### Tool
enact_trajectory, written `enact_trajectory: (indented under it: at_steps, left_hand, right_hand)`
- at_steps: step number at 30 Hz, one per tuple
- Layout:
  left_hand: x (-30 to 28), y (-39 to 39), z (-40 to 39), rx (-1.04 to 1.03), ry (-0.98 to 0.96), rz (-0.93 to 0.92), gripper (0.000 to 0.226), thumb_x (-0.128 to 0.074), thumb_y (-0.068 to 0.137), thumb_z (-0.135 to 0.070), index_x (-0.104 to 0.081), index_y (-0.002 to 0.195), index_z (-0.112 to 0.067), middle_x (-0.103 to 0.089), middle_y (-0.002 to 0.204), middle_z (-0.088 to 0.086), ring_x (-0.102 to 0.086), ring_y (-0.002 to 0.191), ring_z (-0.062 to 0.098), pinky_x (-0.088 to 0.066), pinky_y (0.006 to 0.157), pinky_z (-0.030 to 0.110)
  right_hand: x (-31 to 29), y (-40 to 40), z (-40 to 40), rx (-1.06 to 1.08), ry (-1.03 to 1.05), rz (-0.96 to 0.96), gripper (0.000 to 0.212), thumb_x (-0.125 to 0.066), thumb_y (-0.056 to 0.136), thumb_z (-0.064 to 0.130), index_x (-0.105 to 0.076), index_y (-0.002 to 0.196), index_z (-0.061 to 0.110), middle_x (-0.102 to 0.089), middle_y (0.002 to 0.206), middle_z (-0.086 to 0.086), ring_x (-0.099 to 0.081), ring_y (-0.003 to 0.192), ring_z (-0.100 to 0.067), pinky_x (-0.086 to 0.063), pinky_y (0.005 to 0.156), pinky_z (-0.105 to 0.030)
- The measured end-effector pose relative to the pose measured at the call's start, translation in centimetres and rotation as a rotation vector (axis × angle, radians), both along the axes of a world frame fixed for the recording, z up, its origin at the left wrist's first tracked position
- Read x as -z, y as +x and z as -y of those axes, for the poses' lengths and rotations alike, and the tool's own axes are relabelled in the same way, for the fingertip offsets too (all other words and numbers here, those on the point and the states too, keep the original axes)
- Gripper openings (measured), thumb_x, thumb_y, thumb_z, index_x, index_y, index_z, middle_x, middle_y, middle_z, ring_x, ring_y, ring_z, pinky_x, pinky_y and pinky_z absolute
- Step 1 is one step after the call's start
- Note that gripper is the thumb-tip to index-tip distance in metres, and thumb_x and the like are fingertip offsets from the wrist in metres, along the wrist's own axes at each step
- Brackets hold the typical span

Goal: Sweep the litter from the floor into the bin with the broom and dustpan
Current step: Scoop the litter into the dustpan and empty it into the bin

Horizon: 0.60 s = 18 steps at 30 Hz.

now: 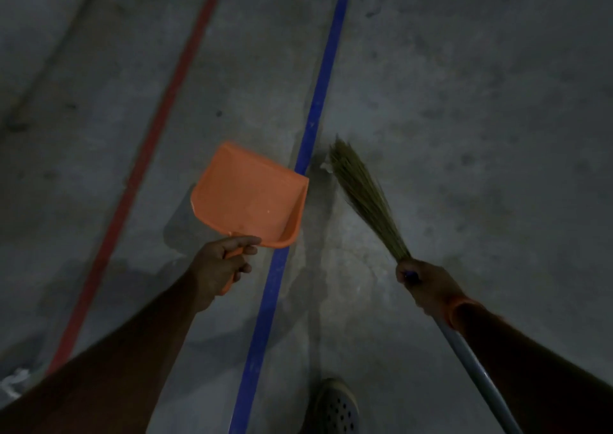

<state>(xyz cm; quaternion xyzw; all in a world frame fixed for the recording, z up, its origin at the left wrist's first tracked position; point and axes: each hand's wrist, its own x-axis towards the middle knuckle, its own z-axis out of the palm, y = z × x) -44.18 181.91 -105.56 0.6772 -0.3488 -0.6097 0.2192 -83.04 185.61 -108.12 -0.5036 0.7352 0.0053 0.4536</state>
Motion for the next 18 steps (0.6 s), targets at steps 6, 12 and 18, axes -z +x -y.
enact_trajectory:
  at_steps: [6, 12, 18]
  left_hand:
    - [3.4, 3.5, -1.0, -0.037, -0.020, -0.005, 0.045, -0.046, 0.096, 0.011, -0.071, 0.113, -0.023, -0.067, 0.116, 0.007, -0.062, 0.073, 0.012, -0.045, 0.060, 0.021]
    - [5.1, 8.5, -5.0, -0.162, -0.010, -0.013, 0.046, -0.047, 0.097, 0.009, -0.073, 0.112, -0.027, -0.070, 0.115, 0.005, -0.063, 0.073, 0.011, -0.046, 0.059, 0.023]
    - [4.3, 15.2, -10.0, -0.267, 0.037, 0.003, 0.043, -0.049, 0.097, 0.010, -0.071, 0.114, -0.022, -0.069, 0.116, 0.008, -0.063, 0.070, 0.010, -0.045, 0.053, 0.017]
  right_hand:
    - [3.5, 4.2, 1.9, 0.007, 0.136, 0.006, 0.034, -0.048, 0.085, 0.008, -0.062, 0.067, 0.033, -0.052, 0.065, -0.006, -0.045, 0.048, -0.022, -0.037, 0.045, -0.025]
    - [4.7, 9.7, 1.3, -0.139, 0.187, 0.054, 0.027, -0.047, 0.090, 0.004, -0.064, 0.085, 0.023, -0.053, 0.069, -0.003, -0.044, 0.046, -0.016, -0.037, 0.041, -0.022]
    - [4.3, 17.0, 0.0, -0.425, 0.157, 0.037, 0.018, -0.052, 0.089, 0.008, -0.064, 0.091, 0.022, -0.051, 0.069, 0.008, -0.045, 0.051, -0.005, -0.034, 0.044, -0.014]
